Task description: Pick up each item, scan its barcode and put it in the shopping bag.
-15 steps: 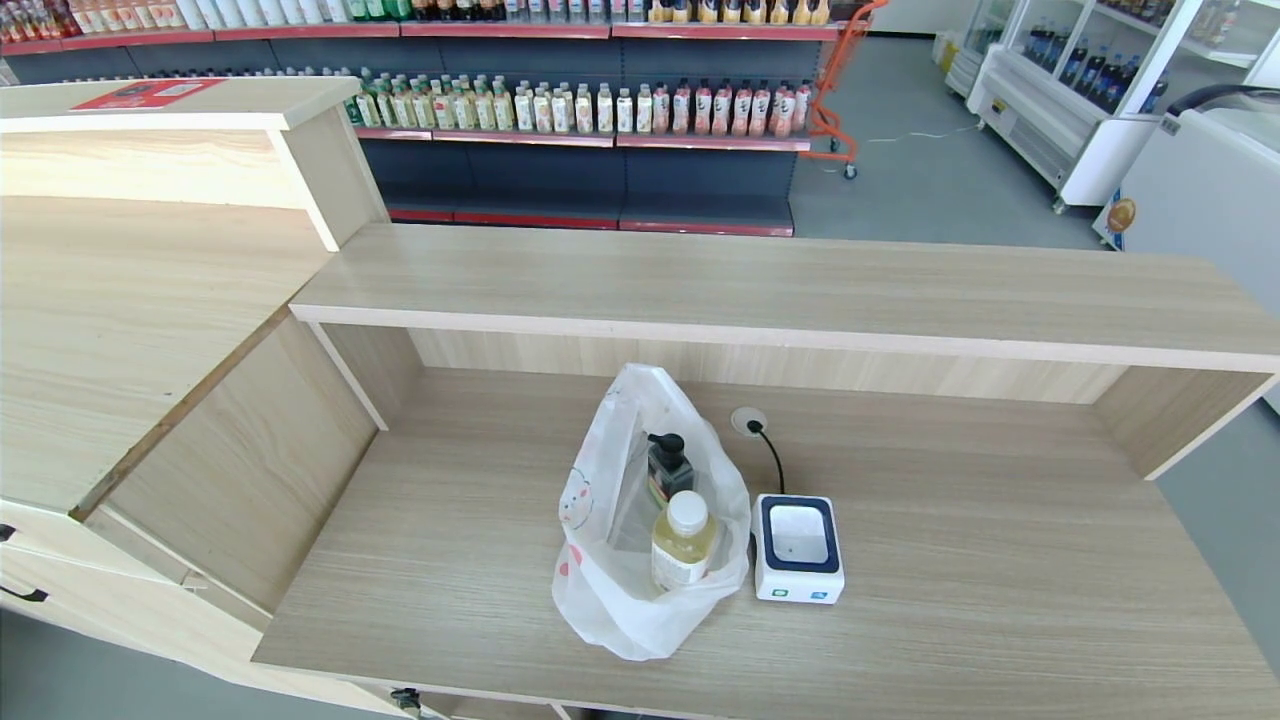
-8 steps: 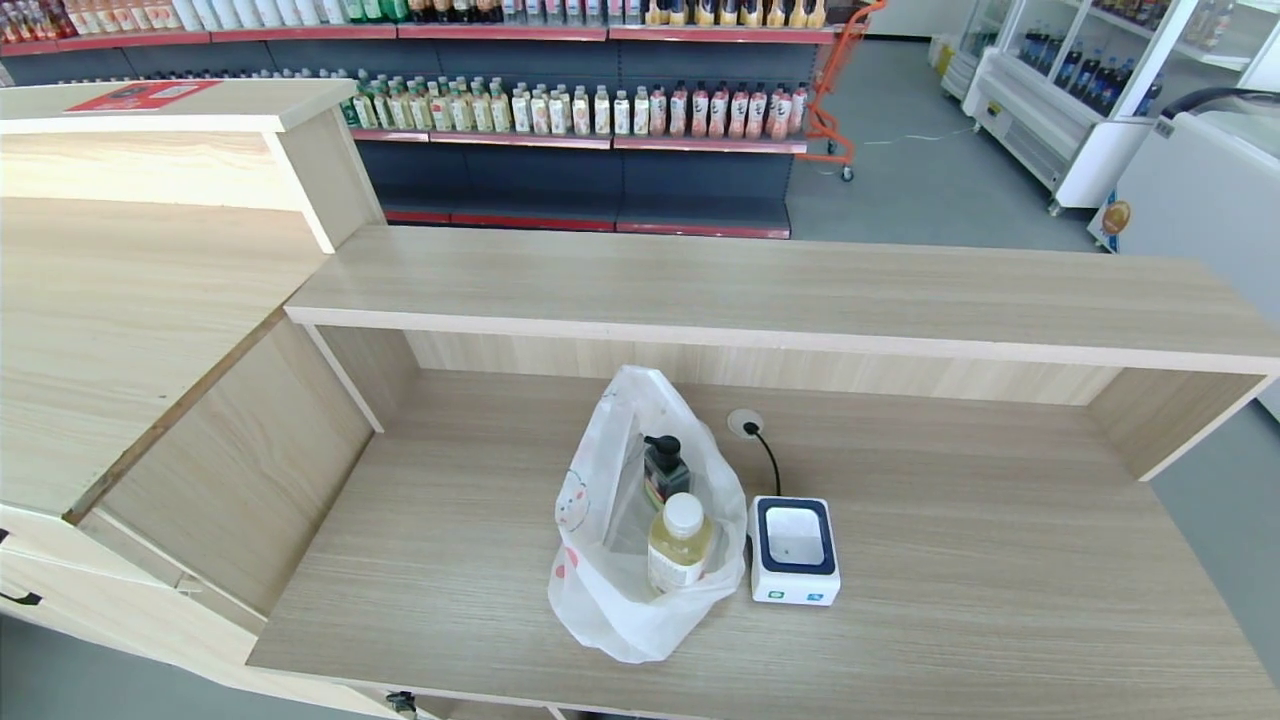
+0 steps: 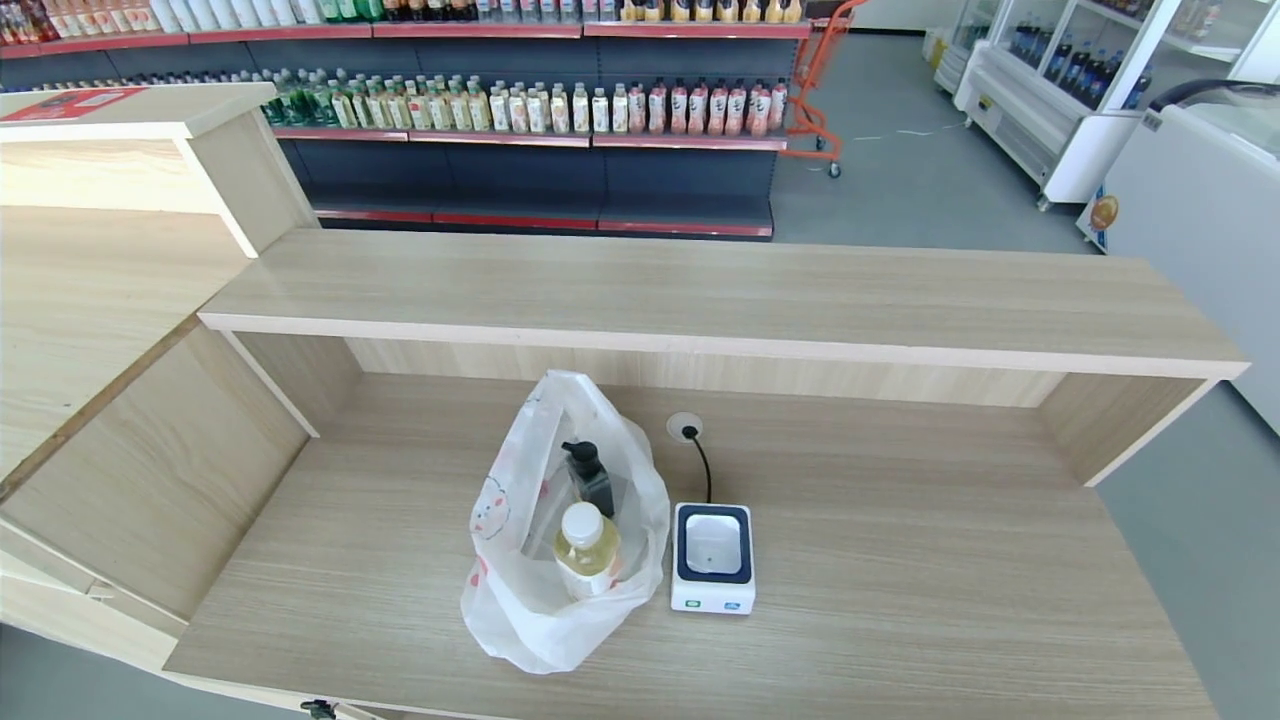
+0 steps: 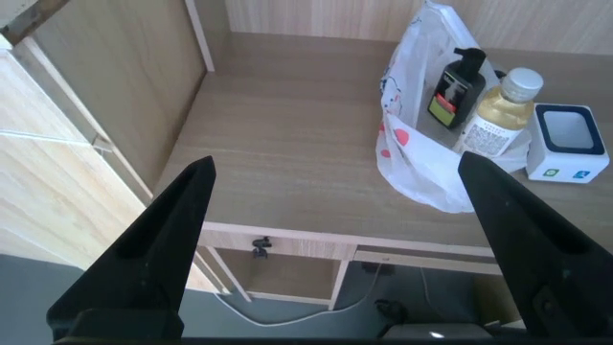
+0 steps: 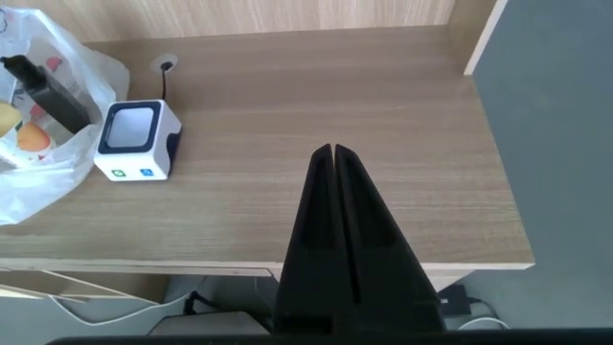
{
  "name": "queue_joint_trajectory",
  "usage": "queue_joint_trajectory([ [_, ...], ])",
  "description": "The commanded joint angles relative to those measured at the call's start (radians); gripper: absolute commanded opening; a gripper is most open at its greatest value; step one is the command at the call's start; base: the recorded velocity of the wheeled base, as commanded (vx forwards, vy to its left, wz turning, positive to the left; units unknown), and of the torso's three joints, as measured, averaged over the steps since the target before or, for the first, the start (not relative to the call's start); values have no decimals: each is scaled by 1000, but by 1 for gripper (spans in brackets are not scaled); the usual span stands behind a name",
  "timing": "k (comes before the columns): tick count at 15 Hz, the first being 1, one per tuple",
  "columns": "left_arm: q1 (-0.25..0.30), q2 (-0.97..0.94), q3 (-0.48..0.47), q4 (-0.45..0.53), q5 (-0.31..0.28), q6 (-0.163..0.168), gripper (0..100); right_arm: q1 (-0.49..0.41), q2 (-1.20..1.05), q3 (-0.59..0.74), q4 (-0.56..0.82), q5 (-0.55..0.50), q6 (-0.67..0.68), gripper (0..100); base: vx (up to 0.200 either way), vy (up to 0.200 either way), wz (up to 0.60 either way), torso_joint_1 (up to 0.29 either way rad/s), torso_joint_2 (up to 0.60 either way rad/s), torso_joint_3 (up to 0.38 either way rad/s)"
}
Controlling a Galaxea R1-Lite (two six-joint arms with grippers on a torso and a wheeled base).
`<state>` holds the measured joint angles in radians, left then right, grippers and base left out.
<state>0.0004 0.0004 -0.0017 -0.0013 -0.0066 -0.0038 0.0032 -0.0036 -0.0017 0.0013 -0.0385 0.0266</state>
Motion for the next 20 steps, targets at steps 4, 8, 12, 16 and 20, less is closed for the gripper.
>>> queue_joint_trajectory([
  [4, 0, 0, 0, 0, 0, -1, 100, 0, 4, 0, 0, 0, -2, 0, 0, 0, 0, 0, 0, 0],
  [8, 0, 0, 0, 0, 0, -1, 100, 0, 4, 0, 0, 0, -1, 0, 0, 0, 0, 0, 0, 0],
  [12, 0, 0, 0, 0, 0, -1, 100, 0, 4, 0, 0, 0, -2, 0, 0, 0, 0, 0, 0, 0],
  [16, 0, 0, 0, 0, 0, -1, 100, 0, 4, 0, 0, 0, -2, 0, 0, 0, 0, 0, 0, 0],
  [20, 0, 0, 0, 0, 0, -1, 100, 0, 4, 0, 0, 0, -1, 0, 0, 0, 0, 0, 0, 0],
])
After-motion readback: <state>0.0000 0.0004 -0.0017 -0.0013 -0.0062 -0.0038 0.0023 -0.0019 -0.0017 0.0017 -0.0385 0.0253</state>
